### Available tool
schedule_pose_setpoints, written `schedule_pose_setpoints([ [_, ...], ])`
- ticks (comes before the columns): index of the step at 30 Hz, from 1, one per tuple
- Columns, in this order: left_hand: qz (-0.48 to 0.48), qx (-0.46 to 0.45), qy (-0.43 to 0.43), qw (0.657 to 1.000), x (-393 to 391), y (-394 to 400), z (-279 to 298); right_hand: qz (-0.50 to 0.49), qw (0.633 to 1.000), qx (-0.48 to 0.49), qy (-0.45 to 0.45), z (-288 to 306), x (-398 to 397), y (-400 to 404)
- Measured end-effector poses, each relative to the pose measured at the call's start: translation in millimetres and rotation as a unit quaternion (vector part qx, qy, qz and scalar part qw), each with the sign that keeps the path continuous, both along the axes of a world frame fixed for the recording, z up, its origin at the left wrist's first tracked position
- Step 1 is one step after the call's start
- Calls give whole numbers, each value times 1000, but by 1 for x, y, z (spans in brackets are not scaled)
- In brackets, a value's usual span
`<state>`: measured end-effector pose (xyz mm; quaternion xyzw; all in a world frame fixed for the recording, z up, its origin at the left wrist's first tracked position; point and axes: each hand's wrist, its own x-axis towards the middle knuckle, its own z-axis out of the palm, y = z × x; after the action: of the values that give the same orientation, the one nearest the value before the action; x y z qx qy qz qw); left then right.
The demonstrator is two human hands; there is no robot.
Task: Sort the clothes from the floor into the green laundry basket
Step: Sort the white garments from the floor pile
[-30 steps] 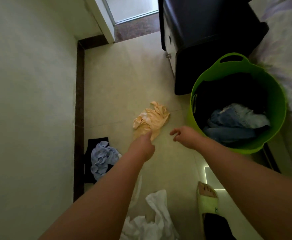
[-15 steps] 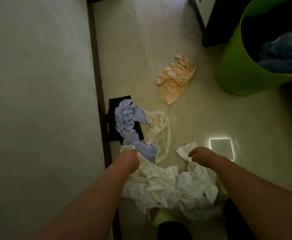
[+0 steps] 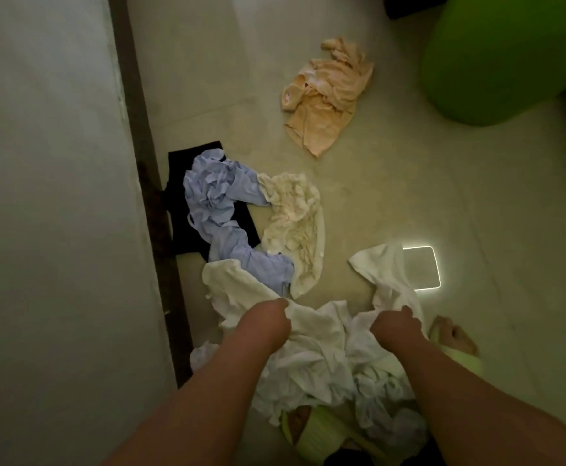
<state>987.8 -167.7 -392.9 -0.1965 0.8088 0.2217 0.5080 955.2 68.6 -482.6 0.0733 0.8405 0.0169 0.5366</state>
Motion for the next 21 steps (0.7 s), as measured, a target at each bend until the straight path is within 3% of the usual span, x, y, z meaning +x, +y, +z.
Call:
schedule_pose_setpoints([
  [4,-34,16,12,999,20,10,-40,-99,995,13,1,-56,21,14],
  [6,-40,18,6,999,23,9,-52,-184,981,-57,2,-53,11,6],
  [7,-40,16,5,999,25,11,-57,-251,961,-117,0,-48,6,0],
  [10,-41,15,2,999,29,16,-55,-465,843,-271,0,-23,-9,-22],
  [15,27,71,34,997,18,40,-24,-506,752,-418,-62,49,-37,-60],
  [19,230,85,94,965,-1,42,-1,-543,650,-519,-115,98,-60,-86],
  [21,310,75,137,938,-15,39,14,-544,620,-546,-147,127,-75,-93],
])
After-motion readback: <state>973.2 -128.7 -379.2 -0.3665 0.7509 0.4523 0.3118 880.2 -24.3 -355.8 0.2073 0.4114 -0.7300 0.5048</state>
